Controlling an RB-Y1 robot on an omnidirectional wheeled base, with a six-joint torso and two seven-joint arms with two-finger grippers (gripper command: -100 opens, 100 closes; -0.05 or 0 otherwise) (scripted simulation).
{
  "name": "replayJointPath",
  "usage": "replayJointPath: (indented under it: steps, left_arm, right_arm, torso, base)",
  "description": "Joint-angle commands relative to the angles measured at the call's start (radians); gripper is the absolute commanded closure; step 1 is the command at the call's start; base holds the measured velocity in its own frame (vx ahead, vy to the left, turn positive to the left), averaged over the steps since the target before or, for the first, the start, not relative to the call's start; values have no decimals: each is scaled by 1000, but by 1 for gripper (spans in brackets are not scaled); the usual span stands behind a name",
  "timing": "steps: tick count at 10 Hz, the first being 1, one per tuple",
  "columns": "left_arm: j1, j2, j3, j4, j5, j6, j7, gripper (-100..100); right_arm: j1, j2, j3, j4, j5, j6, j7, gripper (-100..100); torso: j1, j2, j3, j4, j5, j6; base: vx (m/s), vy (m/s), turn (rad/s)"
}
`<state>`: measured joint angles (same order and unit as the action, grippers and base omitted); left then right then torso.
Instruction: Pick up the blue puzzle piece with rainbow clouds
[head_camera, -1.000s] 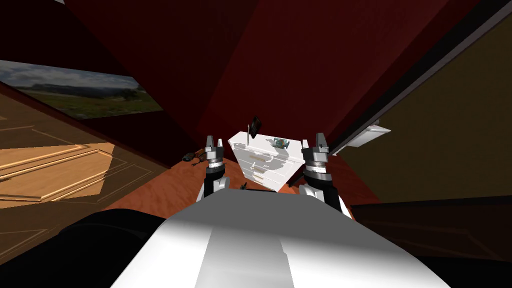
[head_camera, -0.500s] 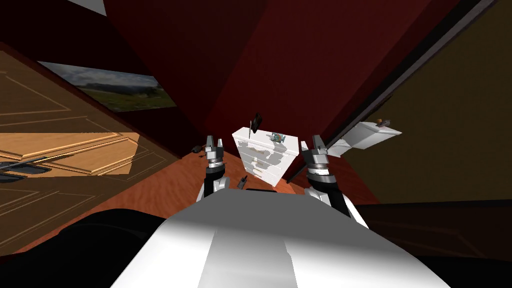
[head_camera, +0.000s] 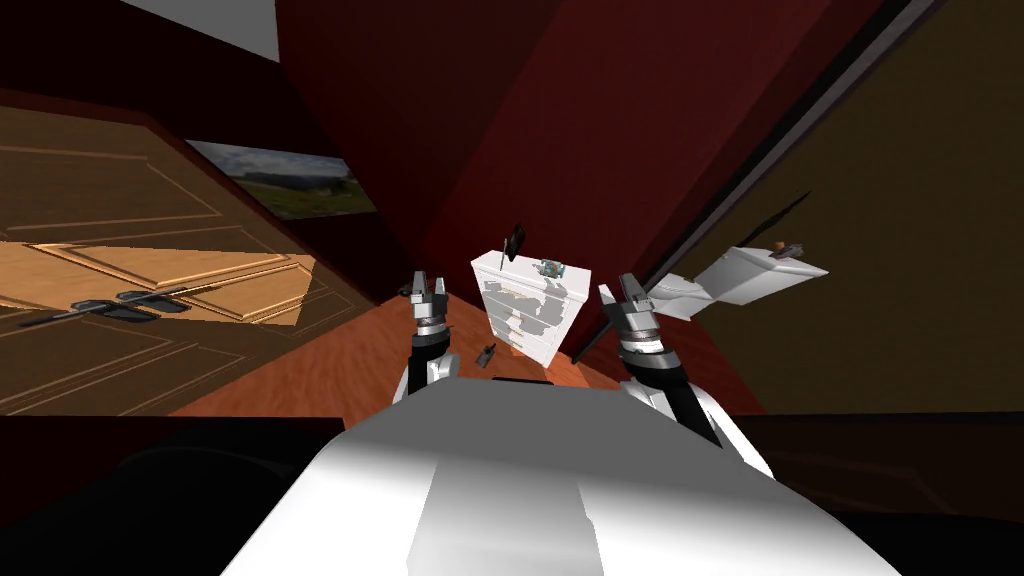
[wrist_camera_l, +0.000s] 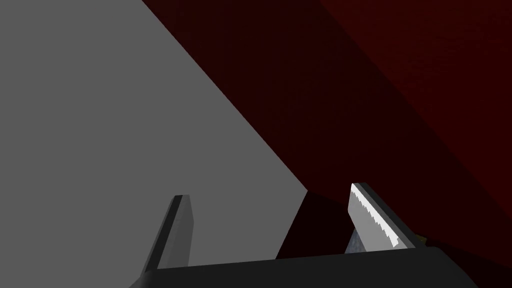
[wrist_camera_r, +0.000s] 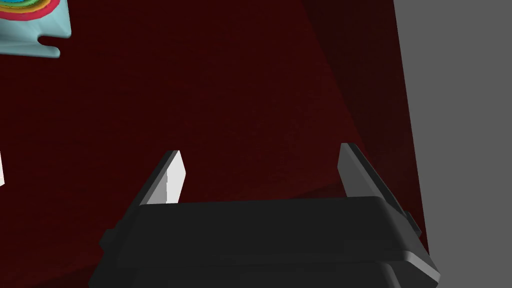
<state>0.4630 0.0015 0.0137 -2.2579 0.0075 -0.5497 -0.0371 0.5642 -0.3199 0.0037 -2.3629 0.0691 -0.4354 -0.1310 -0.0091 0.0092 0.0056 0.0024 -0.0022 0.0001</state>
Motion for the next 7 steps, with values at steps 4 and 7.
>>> replayJointPath:
  steps: [4, 7]
  left_arm:
    - [0, 0, 0, 0, 0, 0, 0, 0]
    - [0, 0, 0, 0, 0, 0, 0, 0]
  right_arm:
    - [21, -138, -35, 3, 51, -33, -100, -100]
    - [27, -211, -55, 7, 78, -51, -152, -100]
  torso:
    - [1, 2, 1, 0, 0, 0]
    - [1, 0, 0, 0, 0, 0]
  base:
    - [-163, -88, 182]
    - [-131, -67, 127]
